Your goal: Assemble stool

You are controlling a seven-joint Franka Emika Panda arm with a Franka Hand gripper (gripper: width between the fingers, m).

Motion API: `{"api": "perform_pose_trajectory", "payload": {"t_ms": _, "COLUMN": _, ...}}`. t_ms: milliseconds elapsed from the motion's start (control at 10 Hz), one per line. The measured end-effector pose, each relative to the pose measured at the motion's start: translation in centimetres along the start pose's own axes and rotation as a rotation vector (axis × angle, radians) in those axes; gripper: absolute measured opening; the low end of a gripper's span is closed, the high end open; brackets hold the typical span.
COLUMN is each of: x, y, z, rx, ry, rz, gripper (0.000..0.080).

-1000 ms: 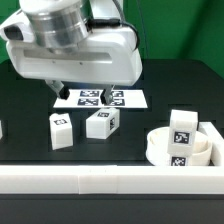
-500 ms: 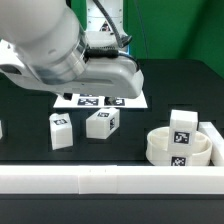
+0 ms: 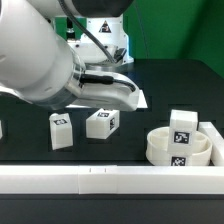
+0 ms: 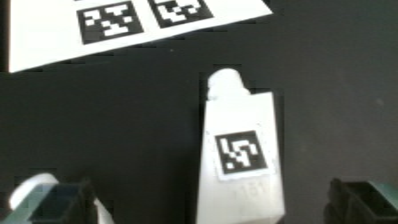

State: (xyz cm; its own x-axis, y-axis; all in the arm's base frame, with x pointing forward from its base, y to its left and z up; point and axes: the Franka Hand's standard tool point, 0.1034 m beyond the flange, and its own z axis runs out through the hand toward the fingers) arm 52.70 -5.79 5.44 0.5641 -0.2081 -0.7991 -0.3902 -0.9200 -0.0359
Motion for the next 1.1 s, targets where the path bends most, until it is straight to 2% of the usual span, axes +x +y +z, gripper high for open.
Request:
{"api": "perform_pose_trajectory", "payload": {"t_ms": 200, "x": 0.5, "y": -0.8, "z": 0.7, "rx": -0.011, "ry": 0.006, "rz": -0.008, "gripper": 0.0649}}
{"api": "perform_pose_trajectory", "payload": {"t_ms": 500, "x": 0.6, "y": -0.9, "z": 0.8, "rx": -0.012, "ry": 0.012, "rz": -0.011, "gripper": 0.0649}}
{"api": "perform_pose_trajectory", "payload": {"t_ms": 800, "x": 1.4, "y": -2.0, "z": 1.6, "rx": -0.027, "ry": 0.036, "rz": -0.021, "gripper": 0.0649}}
{"api": "perform_pose_trajectory", "payload": {"t_ms": 1100, "x": 1.8, "y": -2.1, "z": 2.2, "rx": -0.031, "ry": 0.031, "rz": -0.02, "gripper": 0.0649}}
